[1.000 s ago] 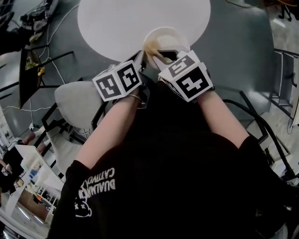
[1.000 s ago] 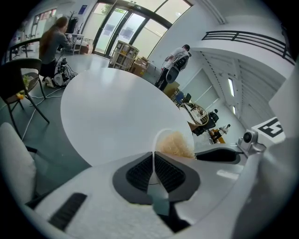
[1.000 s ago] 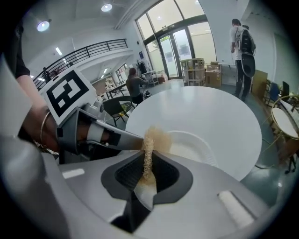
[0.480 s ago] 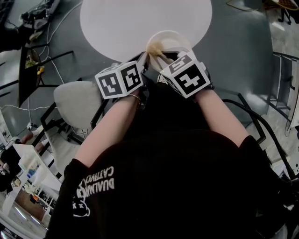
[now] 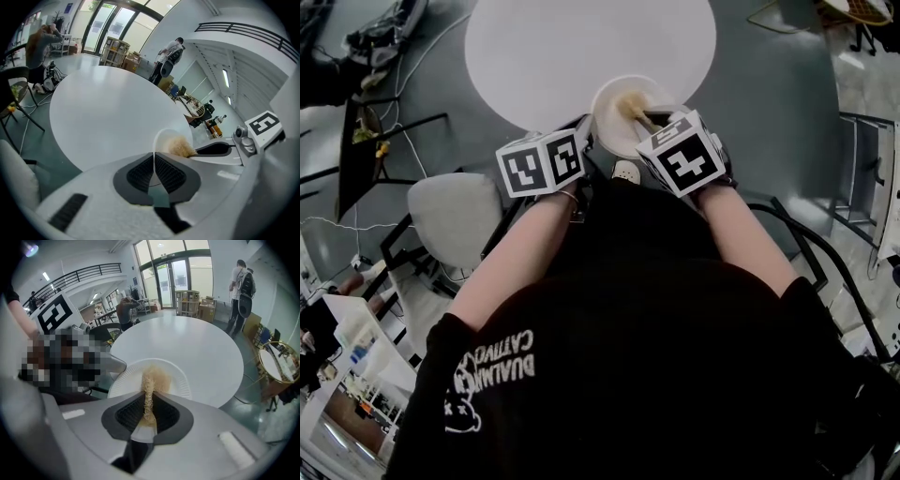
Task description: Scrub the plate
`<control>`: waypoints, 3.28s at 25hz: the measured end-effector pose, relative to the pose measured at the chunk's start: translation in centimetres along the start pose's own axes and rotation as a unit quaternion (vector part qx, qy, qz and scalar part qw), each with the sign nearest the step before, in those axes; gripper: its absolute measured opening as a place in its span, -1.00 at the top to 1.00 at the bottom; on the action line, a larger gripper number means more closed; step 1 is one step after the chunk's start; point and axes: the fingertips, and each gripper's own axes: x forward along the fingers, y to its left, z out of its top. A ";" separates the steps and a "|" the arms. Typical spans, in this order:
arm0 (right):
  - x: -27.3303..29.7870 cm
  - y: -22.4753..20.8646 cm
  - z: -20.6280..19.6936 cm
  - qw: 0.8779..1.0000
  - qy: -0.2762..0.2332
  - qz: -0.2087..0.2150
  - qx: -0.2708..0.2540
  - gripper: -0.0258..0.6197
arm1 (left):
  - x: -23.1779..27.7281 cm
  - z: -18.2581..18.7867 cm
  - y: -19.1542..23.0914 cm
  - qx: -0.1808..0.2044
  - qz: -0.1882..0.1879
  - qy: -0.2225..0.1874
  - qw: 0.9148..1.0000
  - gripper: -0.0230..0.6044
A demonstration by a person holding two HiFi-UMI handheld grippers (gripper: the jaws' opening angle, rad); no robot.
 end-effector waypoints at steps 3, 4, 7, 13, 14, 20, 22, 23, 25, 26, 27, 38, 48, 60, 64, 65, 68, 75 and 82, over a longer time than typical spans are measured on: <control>-0.5 -1.3 -0.4 1.000 0.005 -0.015 0.011 0.75 | 0.0 0.0 0.0 -0.003 -0.002 0.004 1.000 0.88; -0.7 -1.7 -0.5 1.000 0.007 -0.020 0.013 0.75 | 0.0 0.0 0.0 -0.002 -0.001 0.005 1.000 0.88; -1.2 -2.4 -0.6 0.999 0.010 -0.034 0.012 0.76 | -0.1 0.2 0.1 0.002 -0.002 0.009 1.000 0.88; -1.8 -3.2 -1.0 0.998 0.012 -0.060 -0.012 0.75 | 0.1 0.4 0.1 0.013 -0.006 0.015 1.000 0.88; -1.9 -3.4 -1.0 0.998 0.013 -0.064 -0.014 0.75 | 0.1 0.4 0.1 0.013 -0.007 0.016 1.000 0.88; -2.7 -4.7 -1.4 0.996 0.017 -0.088 -0.018 0.75 | 0.2 0.4 0.3 0.005 -0.009 0.013 1.000 0.88; -3.0 -5.5 -1.6 0.995 0.018 -0.096 -0.014 0.74 | 0.3 0.5 0.2 -0.001 -0.009 0.012 1.000 0.88; -3.2 -5.9 -1.7 0.995 0.019 -0.102 -0.011 0.74 | 0.3 0.5 0.2 -0.003 -0.009 0.011 1.000 0.88; -3.4 -6.8 -2.0 0.994 0.018 -0.111 -0.001 0.74 | 0.4 0.6 0.2 -0.003 -0.008 0.009 1.000 0.88; -3.6 -7.0 -2.1 0.993 0.015 -0.113 0.007 0.74 | 0.3 0.6 0.2 -0.004 -0.008 0.008 1.000 0.88; -3.8 -7.2 -1.9 0.993 0.008 -0.114 0.016 0.75 | 0.3 0.6 0.3 -0.005 -0.008 0.006 1.000 0.88; -4.7 -3.6 3.1 0.994 -0.068 -0.086 -0.021 0.75 | -0.4 1.3 1.5 -0.054 0.024 -0.042 0.997 0.88; -5.0 -2.4 6.8 0.987 -0.092 -0.108 -0.075 0.75 | -1.7 1.3 2.4 -0.081 0.024 -0.064 0.994 0.89; 0.9 7.7 4.9 0.996 -0.027 0.059 -0.069 0.75 | -2.0 0.6 3.1 -0.114 0.012 -0.079 0.990 0.89; 1.6 6.7 3.6 0.996 0.008 0.040 -0.076 0.75 | -1.8 0.7 2.7 -0.093 0.006 -0.071 0.993 0.89; 1.6 6.4 3.3 0.996 0.012 0.036 -0.079 0.75 | -1.8 0.7 2.6 -0.086 0.005 -0.068 0.994 0.88; 1.5 6.0 2.7 0.997 0.014 0.029 -0.072 0.75 | -1.8 0.7 2.4 -0.073 0.003 -0.062 0.995 0.89; 1.0 3.5 1.5 0.997 0.035 0.007 -0.063 0.75 | -1.6 0.8 2.7 -0.069 0.002 -0.055 0.996 0.89; 0.4 1.3 1.0 0.996 0.041 -0.023 -0.071 0.74 | -1.5 0.9 2.7 -0.067 0.001 -0.054 0.996 0.89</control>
